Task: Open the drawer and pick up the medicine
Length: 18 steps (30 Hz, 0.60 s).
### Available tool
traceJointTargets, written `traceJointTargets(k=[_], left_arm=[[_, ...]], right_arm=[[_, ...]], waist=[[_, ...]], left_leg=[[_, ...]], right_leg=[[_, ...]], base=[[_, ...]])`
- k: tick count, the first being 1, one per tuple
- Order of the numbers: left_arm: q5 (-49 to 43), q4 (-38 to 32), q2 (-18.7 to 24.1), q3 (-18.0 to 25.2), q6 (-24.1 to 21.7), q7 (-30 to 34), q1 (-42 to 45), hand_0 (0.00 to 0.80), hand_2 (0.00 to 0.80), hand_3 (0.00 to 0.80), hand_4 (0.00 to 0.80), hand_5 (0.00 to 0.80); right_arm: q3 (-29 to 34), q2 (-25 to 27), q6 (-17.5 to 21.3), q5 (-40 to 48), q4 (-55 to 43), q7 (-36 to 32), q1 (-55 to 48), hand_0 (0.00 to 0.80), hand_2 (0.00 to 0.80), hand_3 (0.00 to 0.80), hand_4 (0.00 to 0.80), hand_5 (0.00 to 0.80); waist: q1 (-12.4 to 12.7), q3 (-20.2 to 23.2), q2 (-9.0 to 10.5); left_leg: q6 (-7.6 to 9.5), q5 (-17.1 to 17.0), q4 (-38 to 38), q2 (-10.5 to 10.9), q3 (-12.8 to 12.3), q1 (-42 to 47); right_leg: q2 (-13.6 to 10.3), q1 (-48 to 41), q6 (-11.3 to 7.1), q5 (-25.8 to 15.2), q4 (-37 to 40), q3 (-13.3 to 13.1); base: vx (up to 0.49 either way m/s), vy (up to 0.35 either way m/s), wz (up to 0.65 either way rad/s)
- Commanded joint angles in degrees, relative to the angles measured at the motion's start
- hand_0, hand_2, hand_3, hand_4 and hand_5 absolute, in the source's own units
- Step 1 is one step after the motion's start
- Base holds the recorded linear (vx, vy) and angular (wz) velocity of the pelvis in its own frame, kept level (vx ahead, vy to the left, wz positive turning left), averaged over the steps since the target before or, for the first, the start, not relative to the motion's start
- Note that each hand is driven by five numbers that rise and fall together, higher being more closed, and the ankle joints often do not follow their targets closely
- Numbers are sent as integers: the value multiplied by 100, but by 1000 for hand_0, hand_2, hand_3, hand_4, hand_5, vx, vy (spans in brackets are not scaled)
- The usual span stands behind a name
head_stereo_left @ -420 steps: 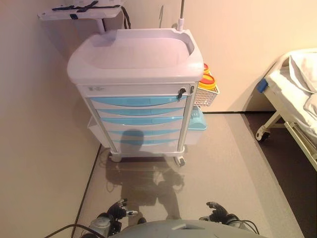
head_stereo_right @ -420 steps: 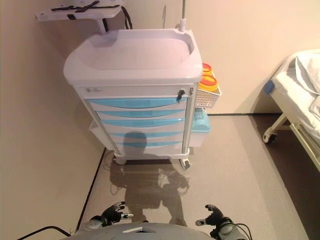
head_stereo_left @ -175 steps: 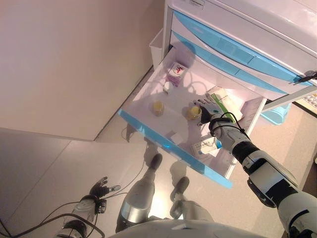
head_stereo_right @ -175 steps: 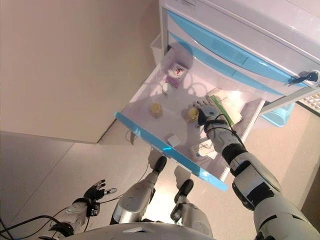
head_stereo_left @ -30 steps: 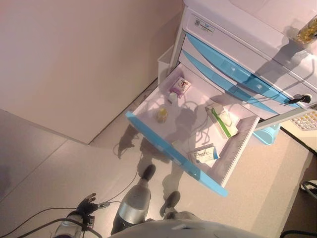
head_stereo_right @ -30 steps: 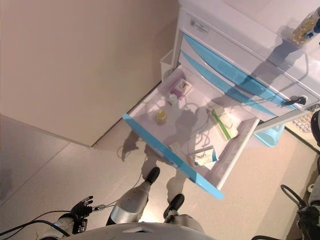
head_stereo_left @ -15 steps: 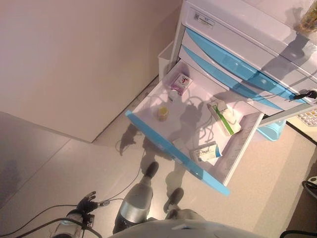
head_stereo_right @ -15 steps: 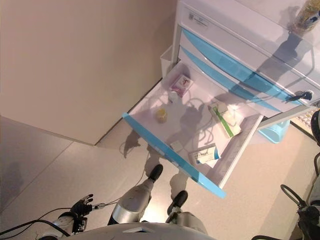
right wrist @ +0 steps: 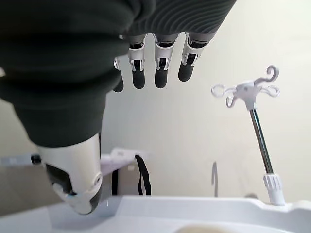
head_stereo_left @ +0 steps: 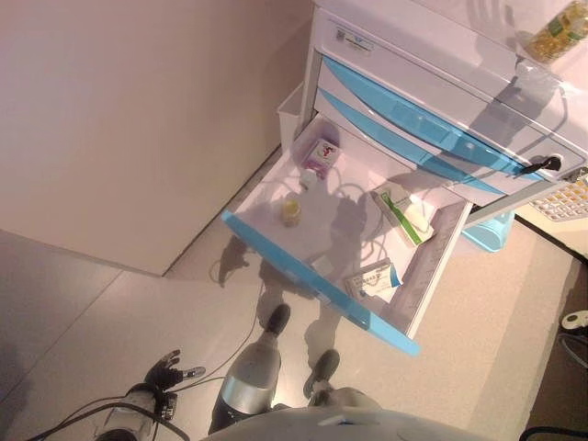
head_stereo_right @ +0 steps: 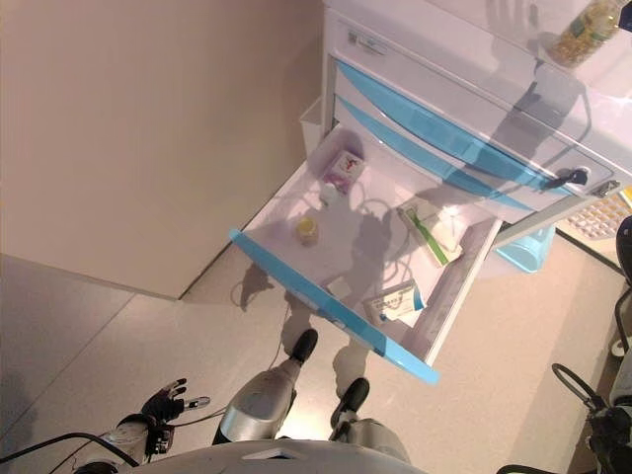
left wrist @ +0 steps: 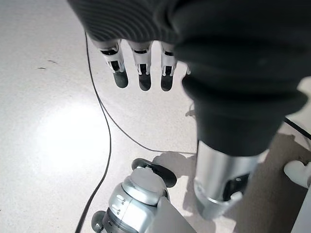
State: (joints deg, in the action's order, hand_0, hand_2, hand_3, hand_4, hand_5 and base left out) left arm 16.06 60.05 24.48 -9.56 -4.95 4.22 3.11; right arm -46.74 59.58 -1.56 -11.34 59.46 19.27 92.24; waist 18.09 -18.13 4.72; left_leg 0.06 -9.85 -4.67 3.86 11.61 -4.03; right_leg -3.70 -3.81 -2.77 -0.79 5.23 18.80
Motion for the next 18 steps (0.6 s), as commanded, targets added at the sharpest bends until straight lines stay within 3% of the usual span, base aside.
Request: traceJointTargets(k=[1,6,18], left_arm=[[-122,136,169,-317,90,7,245,0,0,0,0,0],[-193,155,125,-330,164,-11,254,0,0,0,0,0],[-459,325,-26,-502,371,15,132,0,0,0,0,0]], right_arm=[[-263,336,216,233,-352,126,-24,0,0,0,0,0],[-118,402,354,549,-583,201,-97,0,0,0,0,0],[753,572,579,1399,-839,1537,-394,0,0,0,0,0]], waist=[[-109,517,37],[-231,715,39],[-491,1090,9]], left_leg=[[113,943,30,221,-43,283],[102,1000,3,198,-156,440],[40,1094,-33,140,-413,615]], right_leg=[[-65,175,-256,87,-451,-88],[-49,57,-275,45,-338,-202],[10,-96,-281,6,-118,-388]], base=[[-17,-17,-19],[-20,-14,-17],[-48,-22,-12]])
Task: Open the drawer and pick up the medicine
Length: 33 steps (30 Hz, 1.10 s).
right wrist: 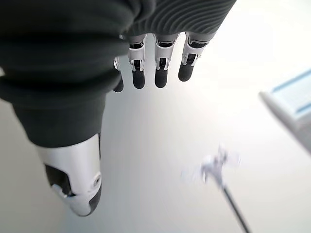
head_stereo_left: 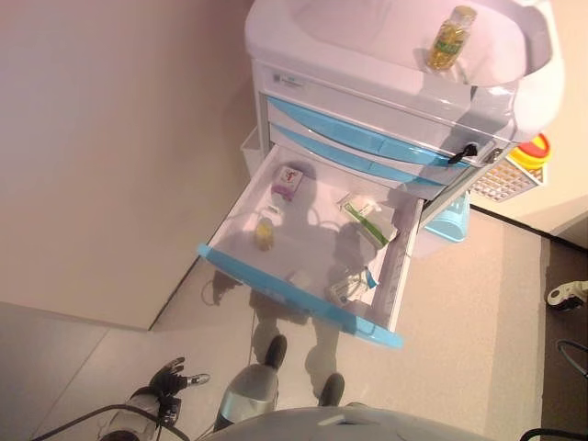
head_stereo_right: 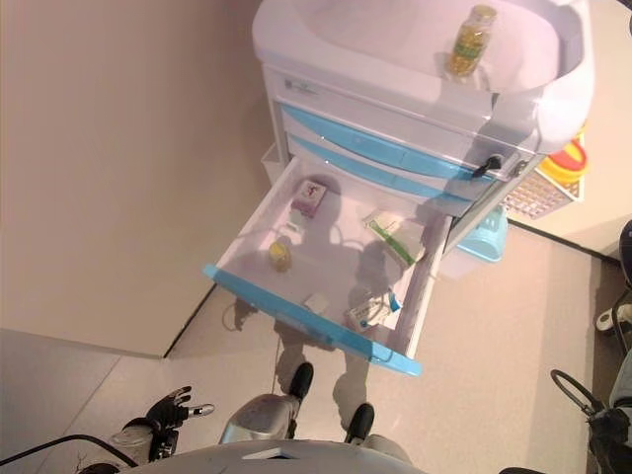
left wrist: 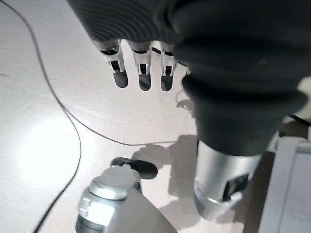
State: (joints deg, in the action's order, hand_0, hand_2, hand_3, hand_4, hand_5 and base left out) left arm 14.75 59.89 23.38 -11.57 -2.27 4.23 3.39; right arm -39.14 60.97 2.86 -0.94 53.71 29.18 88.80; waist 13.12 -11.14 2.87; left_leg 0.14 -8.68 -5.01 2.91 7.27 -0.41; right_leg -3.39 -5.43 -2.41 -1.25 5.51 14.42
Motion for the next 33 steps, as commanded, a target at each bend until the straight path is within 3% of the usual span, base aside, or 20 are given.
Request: traceJointTargets(k=[1,4,9,12,14,16,17,18,20,23,26,30,33], left_arm=[[-365,378,71,-321,114,12,98,0,0,0,0,0],[-518,463,22,-375,210,70,55,0,0,0,0,0],[-661,634,-112,-534,359,180,-68,0,0,0,0,0],[-654,778,-232,-554,373,243,-152,0,0,0,0,0],[-620,800,-292,-524,438,318,-209,0,0,0,0,0],[-588,814,-365,-491,484,336,-239,0,0,0,0,0],[-582,819,-379,-484,482,329,-245,0,0,0,0,0],[-588,826,-466,-424,499,316,-293,0,0,0,0,0],[-634,791,-518,-364,475,265,-276,0,0,0,0,0],[-615,696,-524,-322,446,234,-252,0,0,0,0,0],[-619,618,-499,-318,377,220,-338,0,0,0,0,0],[-540,544,-478,-416,208,205,-427,0,0,0,0,0],[-471,500,-480,-540,81,201,-637,0,0,0,0,0]], right_arm=[[129,450,99,432,-288,640,-154,0,0,0,0,0],[636,472,90,784,-310,911,-577,0,0,0,0,0],[2208,129,269,1289,-573,906,-2235,0,0,0,0,0],[3143,-403,358,984,-1042,744,-3634,0,0,0,0,0],[3523,-862,236,731,-1608,517,-4762,0,0,0,0,0],[3762,-1334,368,523,-2003,501,-5652,0,0,0,0,0],[3780,-1395,349,469,-2042,455,-5753,0,0,0,0,0],[3729,-1920,260,20,-2423,330,-6593,0,0,0,0,0],[3642,-2242,218,-311,-2625,102,-7295,0,0,0,0,0],[3488,-2565,134,-239,-2625,-477,-7941,0,0,0,0,0],[3125,-2927,236,-503,-2223,-851,-8379,0,0,0,0,0],[2808,-3416,132,-465,-1525,-871,-8683,0,0,0,0,0],[2675,-3607,283,-394,-869,-866,-8630,0,0,0,0,0]], waist=[[-24,415,187],[-144,481,159],[-436,533,75],[-654,536,14],[-847,512,-19],[-1002,490,-48],[-1028,483,-53],[-1246,412,-85],[-1374,374,-98],[-1526,306,-123],[-1655,188,-142],[-1702,26,-164],[-1694,-175,-179]], left_leg=[[27,988,1,228,-13,266],[13,1029,1,200,-125,303],[-14,1100,1,116,-412,385],[-13,1154,1,56,-614,429],[4,1181,1,8,-786,457],[25,1219,1,-27,-916,488],[28,1225,1,-32,-936,494],[59,1261,1,-59,-1056,537],[83,1286,1,-63,-1134,557],[97,1303,1,-84,-1282,579],[119,1304,1,-87,-1387,564],[150,1273,1,-80,-1397,487],[178,1227,28,-70,-1373,319]], right_leg=[[-18,58,-321,48,-135,32],[-9,54,-327,42,-110,-47],[2,66,-346,2,-71,-229],[4,104,-349,-4,-81,-354],[11,153,-343,-15,-87,-471],[22,186,-333,-13,-101,-583],[24,192,-331,-12,-104,-600],[44,218,-311,-19,-118,-756],[45,249,-309,-29,-119,-868],[40,300,-320,-51,-133,-944],[35,394,-326,-79,-162,-1009],[25,506,-350,-104,-209,-1054],[28,691,-334,-109,-297,-1081]], base=[[-77,-22,-3],[-65,-10,-14],[-63,4,-20],[-41,4,-34],[-42,7,-48],[-19,3,-42],[-15,-15,-56],[-12,-17,-58],[-12,-14,-43],[-6,2,-41],[-16,5,-34],[0,-11,-31],[-108,-19,-4]])
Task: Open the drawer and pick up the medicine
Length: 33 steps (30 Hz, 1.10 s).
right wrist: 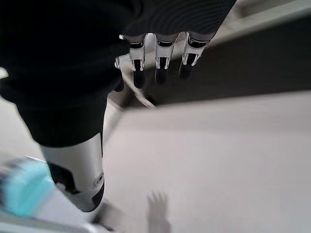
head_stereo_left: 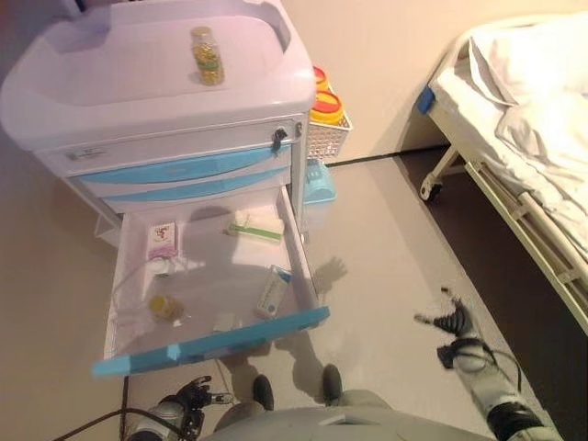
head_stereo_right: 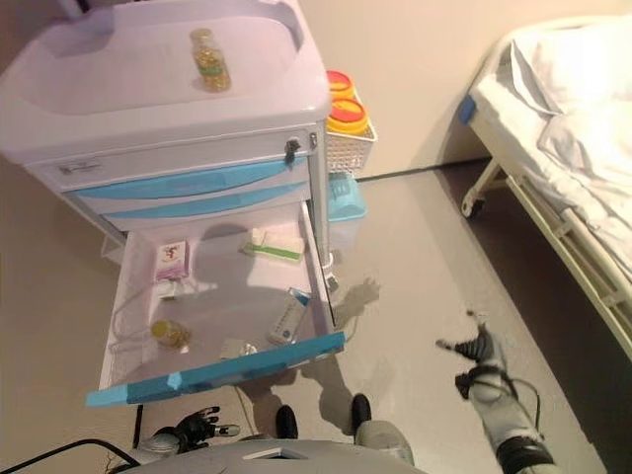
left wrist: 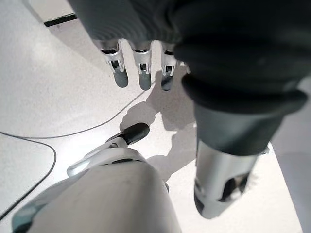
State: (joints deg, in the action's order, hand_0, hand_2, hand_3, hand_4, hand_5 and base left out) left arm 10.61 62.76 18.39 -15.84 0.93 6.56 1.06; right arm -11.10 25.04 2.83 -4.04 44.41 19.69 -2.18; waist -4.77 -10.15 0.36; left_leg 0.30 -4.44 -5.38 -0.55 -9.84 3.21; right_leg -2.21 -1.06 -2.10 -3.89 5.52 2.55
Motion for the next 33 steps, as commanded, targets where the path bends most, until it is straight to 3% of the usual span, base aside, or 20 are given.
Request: traceJointTargets(k=[1,8,16,22,27,29,33], left_arm=[[-31,186,21,-201,-298,-23,-519,0,0,0,0,0],[-271,-191,71,-659,-440,55,-1044,0,0,0,0,0],[-297,-922,353,-1079,-395,377,-1539,0,0,0,0,0],[-57,-2228,1110,-1133,-89,453,-1921,0,0,0,0,0],[25,-3766,2152,-789,397,469,-2465,0,0,0,0,0],[54,-4105,2544,-623,657,542,-2809,0,0,0,0,0],[137,-4063,3195,-527,1015,681,-3710,0,0,0,0,0]], right_arm=[[-209,-76,304,-191,276,124,517,0,0,0,0,0],[-674,-285,549,7,800,-176,842,0,0,0,0,0],[-972,-48,622,95,1070,-594,1173,0,0,0,0,0],[-1067,113,440,416,845,-630,1274,0,0,0,0,0],[-979,259,587,463,772,-614,1121,0,0,0,0,0],[-942,294,597,573,756,-609,1047,0,0,0,0,0],[-821,363,770,643,883,-677,957,0,0,0,0,0]], waist=[[95,-393,55],[120,-1135,-53],[107,-1786,-206],[135,-1964,-286],[130,-1964,-382],[99,-1964,-388],[-15,-1964,-386]], left_leg=[[176,769,82,280,348,-136],[269,603,424,351,547,-822],[275,529,999,408,703,-1509],[271,549,1431,438,766,-2078],[264,671,1963,468,702,-2587],[268,746,2175,464,648,-2725],[307,844,2495,449,573,-2970]], right_leg=[[-84,353,-352,151,-359,97],[-17,1010,-204,285,-1028,26],[41,1652,-56,472,-1705,72],[76,2193,21,572,-2097,121],[38,2652,131,781,-2572,217],[0,2756,174,850,-2718,232],[-2,3012,236,917,-2984,189]], base=[[-131,-7,-1],[-112,-11,-2],[-20,-6,9],[4,-15,3],[42,-25,5],[59,-19,10],[48,-6,10]])
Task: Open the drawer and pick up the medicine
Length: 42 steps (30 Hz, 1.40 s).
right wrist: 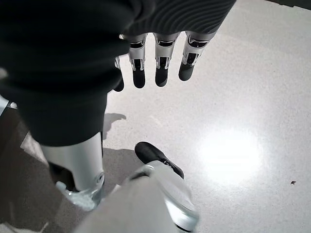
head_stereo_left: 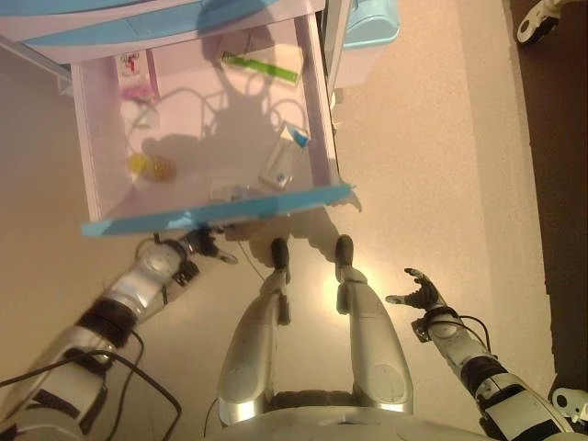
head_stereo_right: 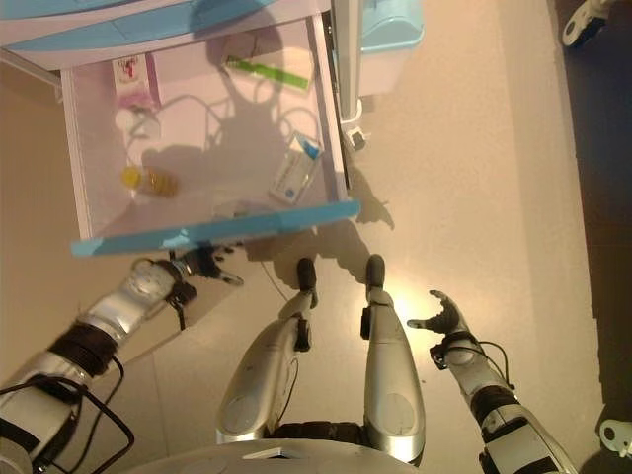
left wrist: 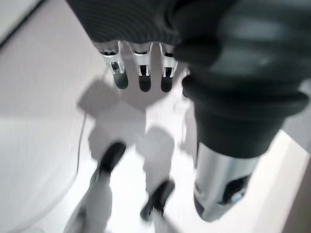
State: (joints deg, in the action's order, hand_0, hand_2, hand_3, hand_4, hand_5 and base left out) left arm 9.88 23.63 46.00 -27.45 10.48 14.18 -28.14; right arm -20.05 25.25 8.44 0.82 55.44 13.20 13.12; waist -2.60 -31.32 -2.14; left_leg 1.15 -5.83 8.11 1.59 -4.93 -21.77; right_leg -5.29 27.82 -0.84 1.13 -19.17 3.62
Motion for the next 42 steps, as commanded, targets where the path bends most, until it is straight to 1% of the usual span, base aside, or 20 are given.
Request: traceJointTargets(k=[1,3,6,7,9,10,11,12,14,15,16,18,23,26,30,34,35,37,41,42], left_arm=[[301,100,559,641,93,-57,-1087,0,0,0,0,0],[364,565,733,582,25,-232,-1569,0,0,0,0,0],[332,1606,868,476,-86,-791,-2457,0,0,0,0,0],[185,2173,958,348,-183,-1068,-2965,0,0,0,0,0],[173,2783,1012,183,-169,-1577,-3533,0,0,0,0,0],[114,3273,1014,100,-188,-2004,-3963,0,0,0,0,0],[170,3522,995,34,-155,-2351,-4206,0,0,0,0,0],[81,3916,958,2,-291,-2611,-4478,0,0,0,0,0],[66,4172,880,-94,-217,-3199,-4843,0,0,0,0,0],[129,4254,817,-121,-309,-3437,-4916,0,0,0,0,0],[203,4246,754,-119,-345,-3583,-5008,0,0,0,0,0],[155,4115,583,-147,-460,-3494,-4971,0,0,0,0,0],[184,3299,189,-25,-611,-3329,-4343,0,0,0,0,0],[402,2885,57,227,-833,-3175,-3694,0,0,0,0,0],[762,2375,-232,752,-1393,-2711,-2320,0,0,0,0,0],[1191,1890,-819,1243,-2093,-2236,-541,0,0,0,0,0],[1349,1843,-971,1309,-2151,-2124,-225,0,0,0,0,0],[1198,1878,-1395,1433,-2478,-1942,549,0,0,0,0,0],[1028,2325,-1980,1557,-2578,-1751,1413,0,0,0,0,0],[760,2513,-2153,1575,-2658,-1620,1591,0,0,0,0,0]], right_arm=[[69,377,238,146,-222,-40,-585,0,0,0,0,0],[59,446,281,122,-241,-62,-605,0,0,0,0,0],[-12,524,272,105,-427,-42,-633,0,0,0,0,0],[-95,561,273,114,-510,-41,-618,0,0,0,0,0],[-221,582,256,143,-614,-17,-595,0,0,0,0,0],[-334,591,250,180,-644,7,-553,0,0,0,0,0],[-398,590,273,218,-640,36,-524,0,0,0,0,0],[-478,575,321,258,-609,64,-492,0,0,0,0,0],[-622,553,402,387,-575,97,-408,0,0,0,0,0],[-691,535,397,476,-604,116,-365,0,0,0,0,0],[-733,512,387,522,-632,123,-335,0,0,0,0,0],[-772,458,380,528,-648,111,-326,0,0,0,0,0],[-729,323,410,192,-734,91,-414,0,0,0,0,0],[-642,251,410,95,-771,126,-457,0,0,0,0,0],[-466,116,370,48,-775,124,-464,0,0,0,0,0],[-143,-34,344,67,-683,50,-510,0,0,0,0,0],[-79,-63,372,23,-643,34,-535,0,0,0,0,0],[63,-122,430,-90,-528,-28,-632,0,0,0,0,0],[225,-205,575,-367,-205,-264,-773,0,0,0,0,0],[237,-236,607,-393,-87,-359,-804,0,0,0,0,0]], waist=[[-278,153,-121],[-364,153,-93],[-512,153,-23],[-603,153,30],[-700,153,105],[-786,153,166],[-826,153,207],[-875,153,256],[-936,153,339],[-949,153,378],[-957,153,411],[-962,153,450],[-940,153,434],[-868,153,384],[-683,153,289],[-419,155,184],[-369,227,158],[-259,397,114],[-109,810,106],[-67,942,114]], left_leg=[[233,1003,1215,228,52,-532],[247,1036,1327,208,-12,-626],[268,1079,1431,173,-103,-727],[273,1103,1485,154,-143,-777],[272,1127,1561,130,-190,-856],[276,1150,1609,112,-214,-897],[281,1162,1628,104,-237,-920],[284,1183,1641,89,-268,-941],[282,1210,1645,70,-327,-959],[279,1220,1644,66,-357,-981],[283,1236,1629,60,-383,-990],[281,1269,1611,47,-431,-984],[309,1292,1398,73,-472,-794],[305,1262,1224,109,-453,-619],[280,1210,961,160,-340,-235],[191,1081,571,218,-132,376],[168,1026,446,219,-91,472],[106,927,163,206,9,739],[-33,730,-424,139,120,1265],[-72,668,-617,120,150,1431]], right_leg=[[321,200,122,417,-566,50],[332,315,127,403,-631,-16],[386,464,116,370,-680,-121],[420,523,114,353,-680,-179],[462,604,110,322,-675,-252],[508,651,105,305,-675,-322],[529,676,105,286,-661,-362],[556,710,99,271,-649,-417],[603,749,91,216,-577,-514],[623,783,80,190,-546,-548],[641,804,75,179,-519,-571],[661,805,58,176,-490,-609],[705,715,1,159,-406,-680],[693,543,-25,153,-287,-666],[626,142,-55,178,-126,-561],[498,-575,-72,173,211,-328],[479,-682,-75,151,303,-282],[445,-1013,-88,138,541,-172],[429,-1657,-135,48,1100,-10],[426,-1855,-153,6,1291,46]], base=[[29,20,8],[13,20,-1],[17,62,-5],[4,67,-1],[3,59,-9],[4,50,-19],[5,50,-22],[2,50,-24],[-1,46,-21],[-9,34,-20],[-13,34,-22],[-13,29,-15],[-3,37,-10],[-6,10,0],[-16,-23,-4],[-18,-39,9],[-7,-25,26],[12,-30,31],[41,-40,25],[52,-35,22]])
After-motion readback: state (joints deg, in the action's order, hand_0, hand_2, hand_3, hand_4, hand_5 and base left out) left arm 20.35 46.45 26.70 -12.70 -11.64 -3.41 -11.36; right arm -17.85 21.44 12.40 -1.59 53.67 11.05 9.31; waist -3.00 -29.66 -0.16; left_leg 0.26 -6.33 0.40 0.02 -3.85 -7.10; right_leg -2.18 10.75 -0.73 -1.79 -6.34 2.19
